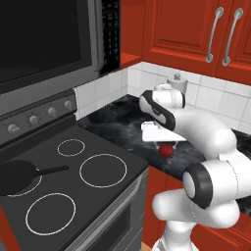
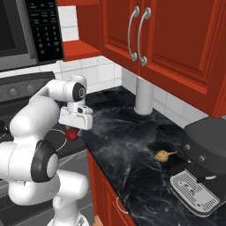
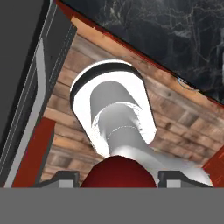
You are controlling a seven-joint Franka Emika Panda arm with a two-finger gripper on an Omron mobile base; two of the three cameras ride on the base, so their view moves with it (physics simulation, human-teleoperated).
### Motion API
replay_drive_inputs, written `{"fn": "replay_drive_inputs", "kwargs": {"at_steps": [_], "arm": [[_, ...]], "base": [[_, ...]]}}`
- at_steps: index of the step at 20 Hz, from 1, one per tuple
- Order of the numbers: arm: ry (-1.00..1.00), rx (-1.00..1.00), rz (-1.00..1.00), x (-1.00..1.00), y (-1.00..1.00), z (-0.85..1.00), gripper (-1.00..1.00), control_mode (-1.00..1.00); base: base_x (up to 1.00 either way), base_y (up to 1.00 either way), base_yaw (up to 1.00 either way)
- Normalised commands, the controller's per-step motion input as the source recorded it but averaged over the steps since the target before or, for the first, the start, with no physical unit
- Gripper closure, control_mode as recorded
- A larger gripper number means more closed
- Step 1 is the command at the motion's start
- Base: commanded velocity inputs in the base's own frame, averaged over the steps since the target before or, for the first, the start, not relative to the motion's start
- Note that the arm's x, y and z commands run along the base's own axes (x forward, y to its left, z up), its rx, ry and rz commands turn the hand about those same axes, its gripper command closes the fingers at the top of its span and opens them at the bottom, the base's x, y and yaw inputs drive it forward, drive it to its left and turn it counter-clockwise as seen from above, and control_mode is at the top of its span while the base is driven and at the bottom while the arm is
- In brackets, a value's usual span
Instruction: Place the pan on the rear left burner on the stove. Then place the tomato and the onion in the pan and turn on the rear left burner.
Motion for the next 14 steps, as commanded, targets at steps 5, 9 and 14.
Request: {"fn": "replay_drive_inputs", "kwargs": {"at_steps": [5,9,14], "arm": [[-0.08,0.00,0.00,0.00,0.71,0.45,1.00,-1.00],[-0.09,0.00,0.01,0.00,0.80,0.28,1.00,-1.00],[-0.06,0.00,0.03,0.00,0.90,0.06,1.00,-1.00]], "base": [[0.00,0.00,0.00],[0.00,0.00,0.00],[0.00,0.00,0.00]]}}
